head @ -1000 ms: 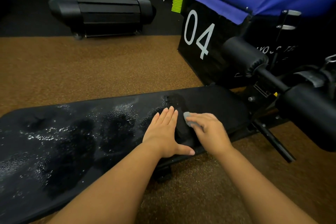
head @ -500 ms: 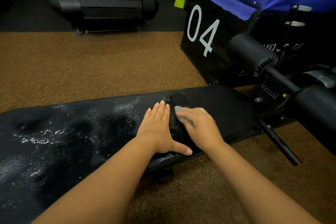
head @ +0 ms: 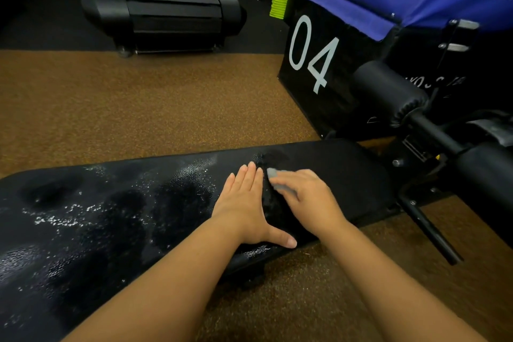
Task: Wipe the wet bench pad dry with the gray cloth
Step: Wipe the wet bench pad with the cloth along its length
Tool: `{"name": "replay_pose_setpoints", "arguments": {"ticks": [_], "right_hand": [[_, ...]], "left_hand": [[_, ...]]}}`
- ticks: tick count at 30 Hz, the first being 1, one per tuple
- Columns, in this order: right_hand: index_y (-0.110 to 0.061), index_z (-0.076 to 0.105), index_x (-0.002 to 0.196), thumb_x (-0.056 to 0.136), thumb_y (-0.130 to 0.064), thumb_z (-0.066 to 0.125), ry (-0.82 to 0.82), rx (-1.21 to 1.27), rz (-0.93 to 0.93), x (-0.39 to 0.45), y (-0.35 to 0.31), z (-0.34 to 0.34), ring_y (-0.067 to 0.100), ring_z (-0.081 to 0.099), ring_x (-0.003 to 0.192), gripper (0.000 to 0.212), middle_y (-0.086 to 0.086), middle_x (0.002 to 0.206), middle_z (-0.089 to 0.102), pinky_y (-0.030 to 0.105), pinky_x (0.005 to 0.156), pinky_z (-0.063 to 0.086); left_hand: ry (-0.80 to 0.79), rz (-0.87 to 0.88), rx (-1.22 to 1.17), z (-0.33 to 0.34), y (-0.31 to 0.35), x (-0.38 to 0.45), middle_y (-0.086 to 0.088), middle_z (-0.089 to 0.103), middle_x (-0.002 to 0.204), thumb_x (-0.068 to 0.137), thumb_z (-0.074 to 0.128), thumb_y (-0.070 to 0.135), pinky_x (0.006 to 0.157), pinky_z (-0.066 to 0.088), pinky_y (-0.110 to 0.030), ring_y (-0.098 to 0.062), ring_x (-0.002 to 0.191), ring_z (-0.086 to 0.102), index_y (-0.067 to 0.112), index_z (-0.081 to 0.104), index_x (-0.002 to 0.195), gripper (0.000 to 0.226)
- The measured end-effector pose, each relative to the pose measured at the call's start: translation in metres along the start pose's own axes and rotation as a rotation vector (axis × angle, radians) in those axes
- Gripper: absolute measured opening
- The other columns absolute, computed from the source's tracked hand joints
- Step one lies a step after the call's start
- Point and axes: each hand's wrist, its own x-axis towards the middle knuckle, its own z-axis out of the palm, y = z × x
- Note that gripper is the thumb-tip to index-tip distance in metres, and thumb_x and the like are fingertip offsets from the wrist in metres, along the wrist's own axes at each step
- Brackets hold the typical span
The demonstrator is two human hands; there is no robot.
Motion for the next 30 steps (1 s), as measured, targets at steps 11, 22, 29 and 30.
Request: {"name": "replay_pose_setpoints", "arguments": {"ticks": [11,22,29,30], "right_hand": [[-0.021,0.065,0.099,0.093,-0.026,0.049,0.074,-0.107,0.148,0.05,-0.002,0.021,0.025,0.055,0.09,0.018,0.002,0.09,0.068,0.04,0.073,0.049],[-0.022,0.067,0.097,0.092,-0.022,0.05,0.132,-0.076,0.285,0.065,0.015,0.006,0.026,0.058,0.087,0.018,0.004,0.081,0.064,0.041,0.076,0.049],[-0.026,0.07,0.103,0.091,-0.022,0.055,-0.067,0.013,-0.05,0.064,-0.012,0.018,0.017,0.055,0.096,0.019,-0.007,0.104,0.07,0.032,0.086,0.044],[-0.028,0.07,0.104,0.09,-0.022,0.057,-0.08,0.021,-0.016,0.063,-0.005,0.009,0.015,0.057,0.095,0.02,-0.005,0.105,0.07,0.029,0.086,0.044]], "left_hand": [[-0.021,-0.165,0.002,-0.015,-0.012,0.008,-0.009,-0.032,0.153,0.041,0.059,0.09,0.116,-0.015,-0.041,-0.021,0.139,-0.031,0.009,-0.023,0.146,0.155],[0.024,-0.162,-0.009,-0.009,-0.014,0.009,-0.007,-0.03,0.153,0.038,0.058,0.091,0.116,-0.015,-0.041,-0.02,0.14,-0.031,0.011,-0.023,0.146,0.157],[0.039,-0.149,-0.018,-0.009,-0.017,0.009,-0.007,-0.03,0.154,0.04,0.058,0.091,0.116,-0.015,-0.041,-0.02,0.14,-0.031,0.009,-0.022,0.146,0.156],[0.036,-0.148,-0.02,-0.009,-0.017,0.009,-0.007,-0.031,0.153,0.04,0.058,0.091,0.116,-0.015,-0.041,-0.02,0.139,-0.031,0.01,-0.023,0.146,0.156]]}}
